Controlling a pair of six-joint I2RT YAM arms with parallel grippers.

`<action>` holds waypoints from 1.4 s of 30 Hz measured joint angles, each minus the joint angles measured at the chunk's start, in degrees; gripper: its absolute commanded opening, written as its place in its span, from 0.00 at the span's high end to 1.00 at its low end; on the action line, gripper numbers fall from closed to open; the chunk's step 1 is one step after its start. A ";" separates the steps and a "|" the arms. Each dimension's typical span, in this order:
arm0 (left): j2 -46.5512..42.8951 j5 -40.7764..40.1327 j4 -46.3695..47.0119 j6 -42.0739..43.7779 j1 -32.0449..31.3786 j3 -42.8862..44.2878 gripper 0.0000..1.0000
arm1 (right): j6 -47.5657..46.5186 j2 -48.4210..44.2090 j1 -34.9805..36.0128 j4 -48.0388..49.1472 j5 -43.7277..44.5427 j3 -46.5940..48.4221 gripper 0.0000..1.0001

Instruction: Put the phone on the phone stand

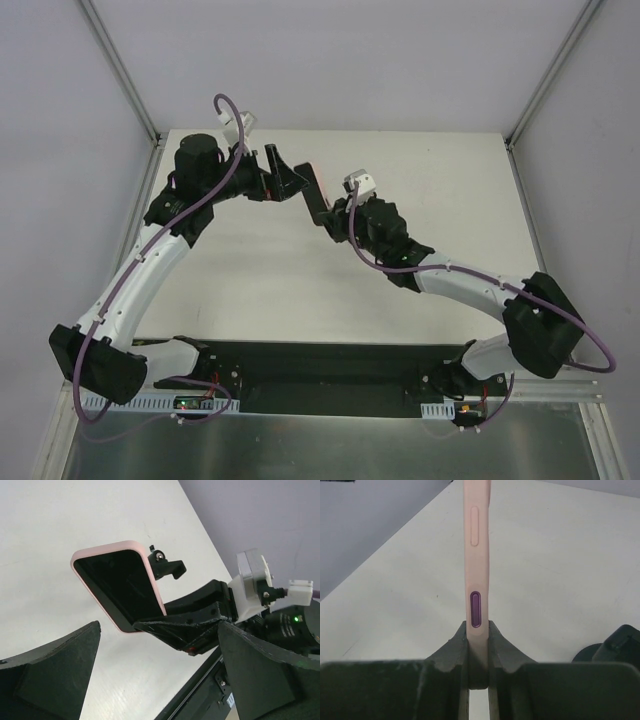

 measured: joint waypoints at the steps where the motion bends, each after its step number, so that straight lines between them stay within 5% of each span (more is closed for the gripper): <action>1: -0.02 1.14 0.28 0.24 0.02 0.11 0.01 | -0.35 -0.28 -0.87 0.07 -1.14 -0.68 0.99; 13: 2.97 14.49 0.59 4.96 0.09 2.21 0.23 | 1.60 -9.90 -8.28 6.49 -16.20 -5.29 0.99; 21: 1.75 22.05 5.27 6.69 0.11 2.10 0.05 | 6.64 -13.20 -14.58 12.90 -30.64 -7.34 0.99; 23: 1.14 24.92 8.94 6.51 0.11 0.81 0.28 | 7.43 -13.20 -14.75 14.45 -35.01 -7.50 0.99; 26: -1.27 27.87 15.34 5.27 0.11 -3.50 0.40 | 8.85 -13.20 -14.62 16.92 -40.79 -7.58 0.99; 42: -5.09 37.00 34.25 -1.33 0.17 -9.40 0.53 | 16.24 -9.88 -14.25 28.48 -51.19 -7.52 0.99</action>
